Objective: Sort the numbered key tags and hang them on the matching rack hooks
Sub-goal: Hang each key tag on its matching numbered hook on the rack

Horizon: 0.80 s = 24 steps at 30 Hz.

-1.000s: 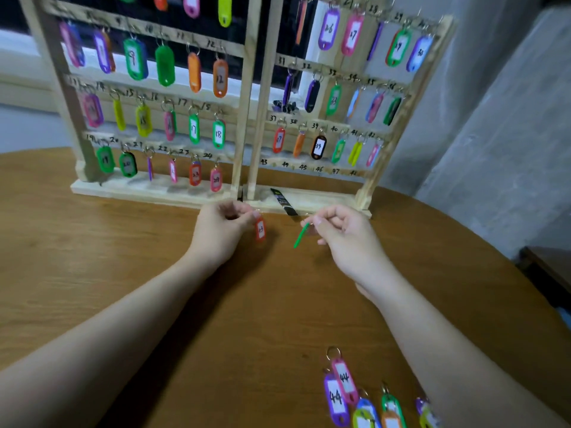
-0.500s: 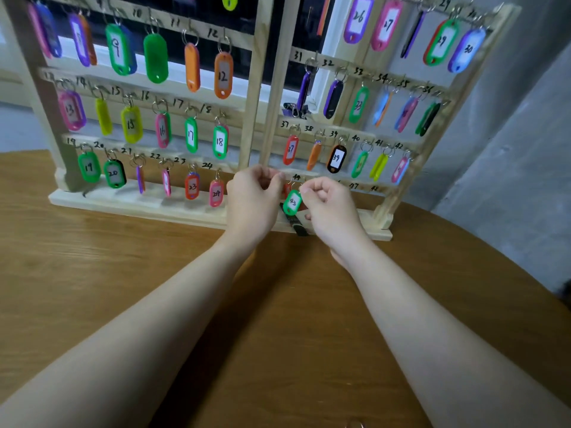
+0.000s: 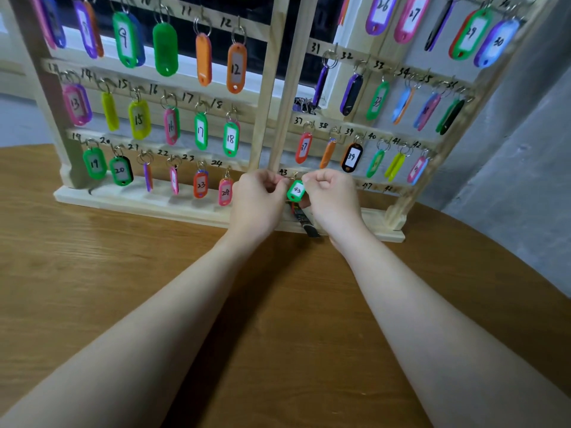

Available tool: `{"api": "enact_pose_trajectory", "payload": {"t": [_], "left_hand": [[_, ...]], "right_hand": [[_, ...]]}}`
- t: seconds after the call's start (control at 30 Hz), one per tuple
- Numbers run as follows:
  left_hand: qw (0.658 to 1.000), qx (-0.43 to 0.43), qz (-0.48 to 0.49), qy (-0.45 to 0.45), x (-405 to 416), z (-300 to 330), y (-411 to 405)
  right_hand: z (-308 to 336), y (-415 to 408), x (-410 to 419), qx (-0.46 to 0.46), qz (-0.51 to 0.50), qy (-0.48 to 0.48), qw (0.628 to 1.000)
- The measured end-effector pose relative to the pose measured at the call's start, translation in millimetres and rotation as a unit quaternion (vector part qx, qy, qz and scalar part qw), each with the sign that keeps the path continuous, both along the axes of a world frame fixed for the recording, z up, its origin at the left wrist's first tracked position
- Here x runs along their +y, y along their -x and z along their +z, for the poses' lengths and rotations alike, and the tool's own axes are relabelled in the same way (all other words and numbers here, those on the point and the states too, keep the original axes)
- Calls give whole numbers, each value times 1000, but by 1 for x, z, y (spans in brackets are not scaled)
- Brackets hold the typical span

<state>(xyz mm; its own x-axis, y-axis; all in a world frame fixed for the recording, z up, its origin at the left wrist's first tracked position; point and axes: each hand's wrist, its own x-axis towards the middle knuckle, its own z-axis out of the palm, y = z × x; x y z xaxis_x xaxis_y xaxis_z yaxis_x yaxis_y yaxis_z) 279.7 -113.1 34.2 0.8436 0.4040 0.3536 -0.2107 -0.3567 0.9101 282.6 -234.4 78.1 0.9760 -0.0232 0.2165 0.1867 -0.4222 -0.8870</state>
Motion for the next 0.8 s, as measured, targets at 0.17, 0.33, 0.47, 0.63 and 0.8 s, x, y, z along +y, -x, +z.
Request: {"api": "enact_pose_trajectory", "payload": {"t": [0.17, 0.33, 0.47, 0.63, 0.8], "left_hand": [[1000, -3, -22, -21, 5, 2, 2], [999, 9, -29, -44, 7, 4, 4], [984, 86, -62, -146, 14, 16, 10], [944, 151, -100, -276, 18, 34, 50], [858, 203, -228, -413, -7, 31, 132]], "right_hand": [[-8, -5, 2, -54, -29, 103, 993], [-16, -1, -6, -78, -14, 144, 986], [-22, 13, -26, -59, 1, 151, 987], [-19, 57, -65, -23, 12, 162, 987], [7, 126, -103, 8, 68, 203, 977]]}}
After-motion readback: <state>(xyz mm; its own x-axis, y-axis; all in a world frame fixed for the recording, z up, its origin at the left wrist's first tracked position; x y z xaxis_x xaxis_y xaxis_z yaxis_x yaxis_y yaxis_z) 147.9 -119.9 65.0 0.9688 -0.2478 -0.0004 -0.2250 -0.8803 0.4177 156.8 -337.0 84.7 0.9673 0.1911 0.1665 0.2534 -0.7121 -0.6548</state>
